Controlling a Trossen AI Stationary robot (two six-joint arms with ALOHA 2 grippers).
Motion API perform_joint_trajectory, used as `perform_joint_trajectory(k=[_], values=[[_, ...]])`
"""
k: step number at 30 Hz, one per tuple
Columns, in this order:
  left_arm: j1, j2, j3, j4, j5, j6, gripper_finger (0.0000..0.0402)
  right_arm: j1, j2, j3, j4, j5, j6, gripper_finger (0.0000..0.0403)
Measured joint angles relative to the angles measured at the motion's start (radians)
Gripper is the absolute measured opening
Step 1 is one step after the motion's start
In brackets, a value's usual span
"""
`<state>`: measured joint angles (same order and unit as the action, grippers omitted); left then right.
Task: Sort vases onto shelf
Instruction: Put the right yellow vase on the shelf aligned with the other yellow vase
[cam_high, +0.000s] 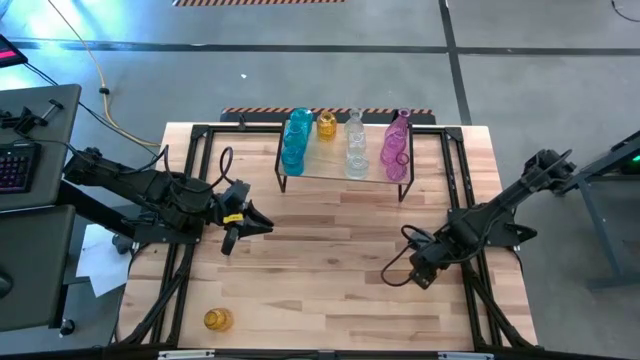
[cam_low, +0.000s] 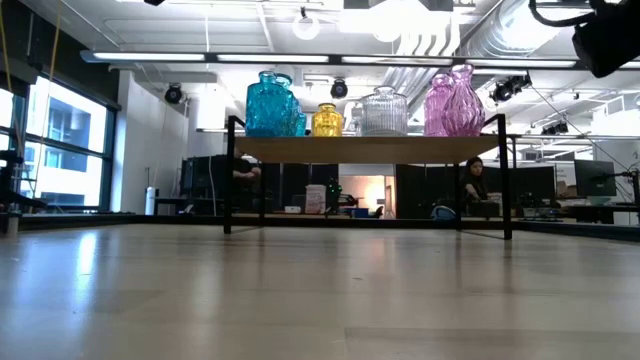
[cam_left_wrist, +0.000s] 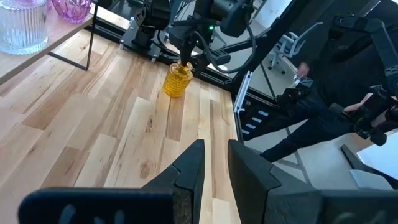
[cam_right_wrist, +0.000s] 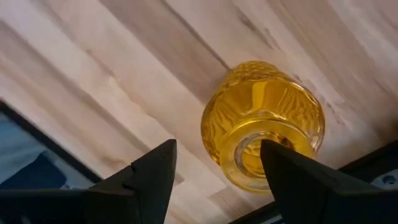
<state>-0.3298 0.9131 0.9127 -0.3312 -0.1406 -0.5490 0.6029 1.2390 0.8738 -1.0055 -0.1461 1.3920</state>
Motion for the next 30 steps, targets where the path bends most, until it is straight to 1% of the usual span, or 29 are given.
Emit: perform_joint_trajectory(k=[8,14,20,30], values=[[0.0,0.0,0.0,-0.001,-0.001,0.002,0.0062,-0.001,0.06,0.0,0.002,0.007,-0.005,0.0231],[0.0,0.0,0.0,0.0,-0.001,0.02,0.0062,-0.033,0.093,0.005,0.141,0.015,-0.02,0.0231],[0.0,0.0,0.0,0.0,-0.001,0.022,0.0062,-0.102,0.095,0.003,0.231,0.034,-0.051,0.0231],[0.0,0.0,0.0,0.0,0.0,0.001,0.0062,-0.245,0.105,0.0,0.375,0.058,-0.207,0.0231]])
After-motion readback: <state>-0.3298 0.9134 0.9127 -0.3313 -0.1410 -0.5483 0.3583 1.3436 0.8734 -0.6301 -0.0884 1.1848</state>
